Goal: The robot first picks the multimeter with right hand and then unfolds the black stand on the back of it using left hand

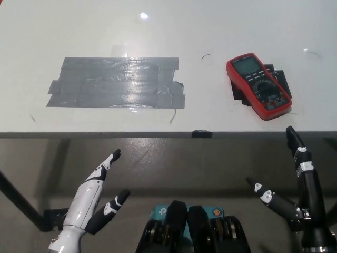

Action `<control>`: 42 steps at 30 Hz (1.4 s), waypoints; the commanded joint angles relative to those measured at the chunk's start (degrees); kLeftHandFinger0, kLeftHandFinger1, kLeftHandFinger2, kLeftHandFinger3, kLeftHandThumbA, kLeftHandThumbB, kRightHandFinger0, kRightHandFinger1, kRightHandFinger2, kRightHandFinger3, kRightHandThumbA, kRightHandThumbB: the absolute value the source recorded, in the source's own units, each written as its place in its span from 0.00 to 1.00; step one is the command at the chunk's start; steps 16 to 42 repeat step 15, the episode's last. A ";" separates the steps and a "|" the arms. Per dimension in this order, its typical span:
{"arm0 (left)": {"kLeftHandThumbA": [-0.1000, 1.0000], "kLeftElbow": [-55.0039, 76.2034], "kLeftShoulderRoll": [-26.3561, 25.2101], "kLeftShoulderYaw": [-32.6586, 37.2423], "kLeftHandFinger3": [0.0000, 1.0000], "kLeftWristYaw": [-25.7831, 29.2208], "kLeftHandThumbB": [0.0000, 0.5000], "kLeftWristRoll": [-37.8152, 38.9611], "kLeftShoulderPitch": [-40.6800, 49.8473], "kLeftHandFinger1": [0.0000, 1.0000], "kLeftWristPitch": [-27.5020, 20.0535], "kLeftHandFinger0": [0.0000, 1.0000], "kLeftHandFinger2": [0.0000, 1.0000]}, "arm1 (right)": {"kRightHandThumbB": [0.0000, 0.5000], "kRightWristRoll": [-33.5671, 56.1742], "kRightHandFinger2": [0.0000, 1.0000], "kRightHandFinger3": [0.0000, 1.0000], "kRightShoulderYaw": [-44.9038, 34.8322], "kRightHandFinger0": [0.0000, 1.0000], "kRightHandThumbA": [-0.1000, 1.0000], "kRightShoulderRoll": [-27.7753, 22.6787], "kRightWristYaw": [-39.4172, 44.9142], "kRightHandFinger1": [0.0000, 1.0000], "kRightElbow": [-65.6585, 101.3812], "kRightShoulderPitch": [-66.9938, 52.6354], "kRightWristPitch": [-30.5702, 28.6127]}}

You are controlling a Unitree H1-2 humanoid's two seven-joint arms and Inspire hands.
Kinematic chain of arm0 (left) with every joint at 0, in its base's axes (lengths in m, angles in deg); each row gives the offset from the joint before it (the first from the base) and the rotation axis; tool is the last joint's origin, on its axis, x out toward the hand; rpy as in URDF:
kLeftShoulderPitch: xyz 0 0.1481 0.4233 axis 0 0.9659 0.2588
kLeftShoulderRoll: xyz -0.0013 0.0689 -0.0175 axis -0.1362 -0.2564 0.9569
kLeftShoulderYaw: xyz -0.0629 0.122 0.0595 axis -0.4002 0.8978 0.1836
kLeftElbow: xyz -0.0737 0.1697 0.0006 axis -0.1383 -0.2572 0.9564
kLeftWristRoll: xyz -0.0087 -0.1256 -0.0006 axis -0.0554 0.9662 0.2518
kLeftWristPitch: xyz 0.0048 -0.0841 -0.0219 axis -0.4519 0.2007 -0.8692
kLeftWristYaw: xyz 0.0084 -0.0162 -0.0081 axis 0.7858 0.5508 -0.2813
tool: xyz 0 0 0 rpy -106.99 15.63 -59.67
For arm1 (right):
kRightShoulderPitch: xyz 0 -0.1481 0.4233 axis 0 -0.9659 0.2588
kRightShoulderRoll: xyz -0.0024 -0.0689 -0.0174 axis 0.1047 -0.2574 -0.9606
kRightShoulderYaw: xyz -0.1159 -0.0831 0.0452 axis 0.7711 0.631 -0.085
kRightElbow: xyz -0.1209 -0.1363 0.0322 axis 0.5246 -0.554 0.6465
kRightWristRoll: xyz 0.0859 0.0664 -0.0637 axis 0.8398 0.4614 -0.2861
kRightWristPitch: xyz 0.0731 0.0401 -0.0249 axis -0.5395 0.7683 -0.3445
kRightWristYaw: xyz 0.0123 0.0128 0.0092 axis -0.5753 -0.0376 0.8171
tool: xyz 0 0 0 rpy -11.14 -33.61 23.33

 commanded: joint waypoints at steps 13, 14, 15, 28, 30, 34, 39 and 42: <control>1.00 1.46 -1.45 -0.30 1.00 0.34 0.56 0.06 -0.17 1.00 0.15 1.00 1.00 | 0.39 1.40 1.00 1.00 -1.47 1.00 0.79 1.15 3.43 1.00 1.06 0.83 -3.13; 1.00 1.41 -1.51 -0.23 1.00 0.42 0.55 -0.08 0.02 1.00 -0.11 1.00 1.00 | 0.38 1.46 1.00 1.00 -1.56 1.00 0.78 1.24 3.48 1.00 1.09 0.58 -3.36; 1.00 1.49 -1.52 -0.15 1.00 0.44 0.56 -0.25 0.34 1.00 -0.15 1.00 1.00 | 0.38 1.72 1.00 1.00 -1.58 1.00 0.78 1.30 3.64 1.00 1.22 0.19 -3.52; 1.00 1.49 -1.52 -0.15 1.00 0.44 0.56 -0.25 0.34 1.00 -0.15 1.00 1.00 | 0.38 1.72 1.00 1.00 -1.58 1.00 0.78 1.30 3.64 1.00 1.22 0.19 -3.52; 1.00 1.49 -1.52 -0.15 1.00 0.44 0.56 -0.25 0.34 1.00 -0.15 1.00 1.00 | 0.38 1.72 1.00 1.00 -1.58 1.00 0.78 1.30 3.64 1.00 1.22 0.19 -3.52; 1.00 1.49 -1.52 -0.15 1.00 0.44 0.56 -0.25 0.34 1.00 -0.15 1.00 1.00 | 0.38 1.72 1.00 1.00 -1.58 1.00 0.78 1.30 3.64 1.00 1.22 0.19 -3.52; 1.00 1.49 -1.52 -0.15 1.00 0.44 0.56 -0.25 0.34 1.00 -0.15 1.00 1.00 | 0.38 1.72 1.00 1.00 -1.58 1.00 0.78 1.30 3.64 1.00 1.22 0.19 -3.52; 1.00 1.49 -1.52 -0.15 1.00 0.44 0.56 -0.25 0.34 1.00 -0.15 1.00 1.00 | 0.38 1.72 1.00 1.00 -1.58 1.00 0.78 1.30 3.64 1.00 1.22 0.19 -3.52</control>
